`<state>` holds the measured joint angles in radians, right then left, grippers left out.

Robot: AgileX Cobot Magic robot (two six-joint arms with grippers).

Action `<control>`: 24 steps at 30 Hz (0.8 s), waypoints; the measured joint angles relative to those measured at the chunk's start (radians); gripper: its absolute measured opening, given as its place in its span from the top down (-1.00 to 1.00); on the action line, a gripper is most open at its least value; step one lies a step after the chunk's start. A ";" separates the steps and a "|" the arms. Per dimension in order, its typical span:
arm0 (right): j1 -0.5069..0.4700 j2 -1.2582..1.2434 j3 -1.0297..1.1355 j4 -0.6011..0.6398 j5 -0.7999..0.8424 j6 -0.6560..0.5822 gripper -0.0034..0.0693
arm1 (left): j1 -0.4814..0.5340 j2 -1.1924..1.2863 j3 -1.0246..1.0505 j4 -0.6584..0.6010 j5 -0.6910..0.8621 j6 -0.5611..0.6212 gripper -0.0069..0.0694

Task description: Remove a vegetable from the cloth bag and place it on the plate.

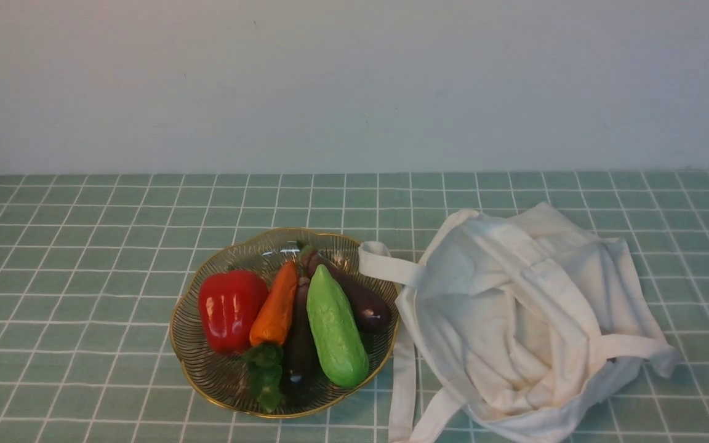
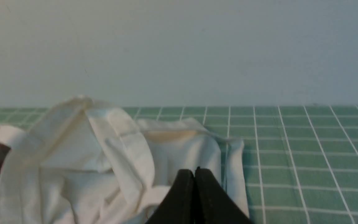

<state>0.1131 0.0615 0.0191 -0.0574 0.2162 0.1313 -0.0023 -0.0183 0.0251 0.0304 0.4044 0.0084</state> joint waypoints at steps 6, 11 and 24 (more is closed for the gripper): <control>-0.005 -0.069 0.010 -0.007 0.122 -0.022 0.95 | 0.000 0.000 0.000 0.000 0.000 0.000 0.83; -0.008 -0.070 0.008 -0.011 0.136 -0.025 0.95 | 0.000 0.000 0.000 0.000 0.000 0.000 0.83; -0.085 -0.072 0.008 -0.013 0.136 -0.026 0.95 | 0.000 0.000 0.000 0.000 0.000 0.000 0.83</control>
<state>0.0283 -0.0105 0.0270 -0.0702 0.3519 0.1052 -0.0023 -0.0183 0.0251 0.0304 0.4044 0.0084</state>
